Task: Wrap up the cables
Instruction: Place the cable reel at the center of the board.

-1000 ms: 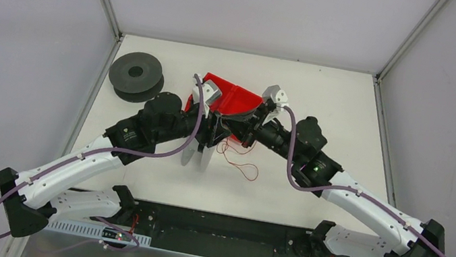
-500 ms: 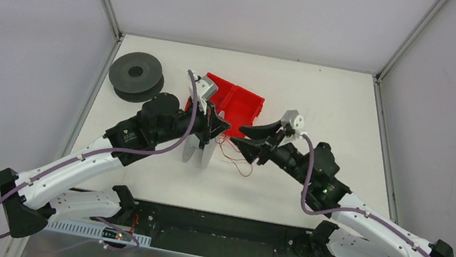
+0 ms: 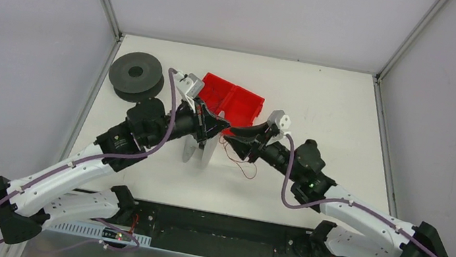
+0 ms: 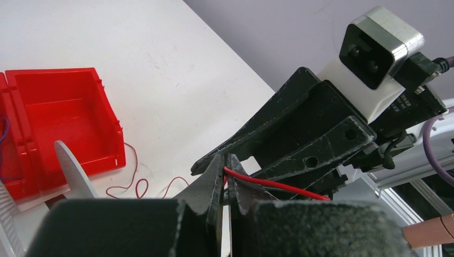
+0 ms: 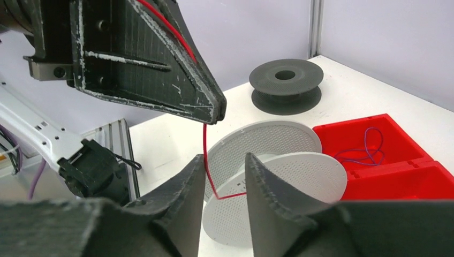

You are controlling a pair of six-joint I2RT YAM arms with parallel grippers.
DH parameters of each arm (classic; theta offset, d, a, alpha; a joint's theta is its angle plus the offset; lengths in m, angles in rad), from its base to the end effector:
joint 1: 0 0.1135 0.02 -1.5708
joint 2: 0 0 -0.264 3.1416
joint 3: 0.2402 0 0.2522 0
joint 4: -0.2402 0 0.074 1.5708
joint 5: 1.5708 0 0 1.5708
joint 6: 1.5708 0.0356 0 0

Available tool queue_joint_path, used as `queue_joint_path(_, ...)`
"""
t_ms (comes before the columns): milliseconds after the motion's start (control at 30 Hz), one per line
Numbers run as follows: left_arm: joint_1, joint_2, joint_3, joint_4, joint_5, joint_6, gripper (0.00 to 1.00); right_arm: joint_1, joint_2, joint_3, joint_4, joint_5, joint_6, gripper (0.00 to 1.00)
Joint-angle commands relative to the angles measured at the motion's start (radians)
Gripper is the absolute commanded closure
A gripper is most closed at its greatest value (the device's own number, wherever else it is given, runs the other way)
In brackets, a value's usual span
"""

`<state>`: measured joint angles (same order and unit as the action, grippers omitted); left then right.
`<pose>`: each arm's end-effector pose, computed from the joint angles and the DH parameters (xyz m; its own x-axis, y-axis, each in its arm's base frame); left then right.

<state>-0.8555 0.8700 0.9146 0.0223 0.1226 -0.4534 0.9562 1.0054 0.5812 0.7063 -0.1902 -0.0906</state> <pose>0.1285 -0.1545 0.3935 -0.3238 -0.2901 -0.9005 0.7647 0.4802 -0.4297 0.1278 0.1927 0.3206 0.2419 0.1887 -0.9518 -0.8887 0.4367 -0.1393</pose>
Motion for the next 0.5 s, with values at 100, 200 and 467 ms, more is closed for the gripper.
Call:
queue_joint_path(100,0.005,-0.024,-0.027,0.09,0.017,-0.042,1.0,0.005,0.029,0.016,0.158,0.023,0.029,0.94)
queue_joint_path(200,0.004,-0.015,-0.001,0.038,0.0,-0.04,0.95,0.004,-0.002,-0.004,0.16,0.045,0.044,1.0)
queue_joint_path(467,0.005,-0.058,0.093,-0.4,-0.257,0.051,0.52,0.004,-0.225,0.06,-0.305,0.306,-0.237,1.0)
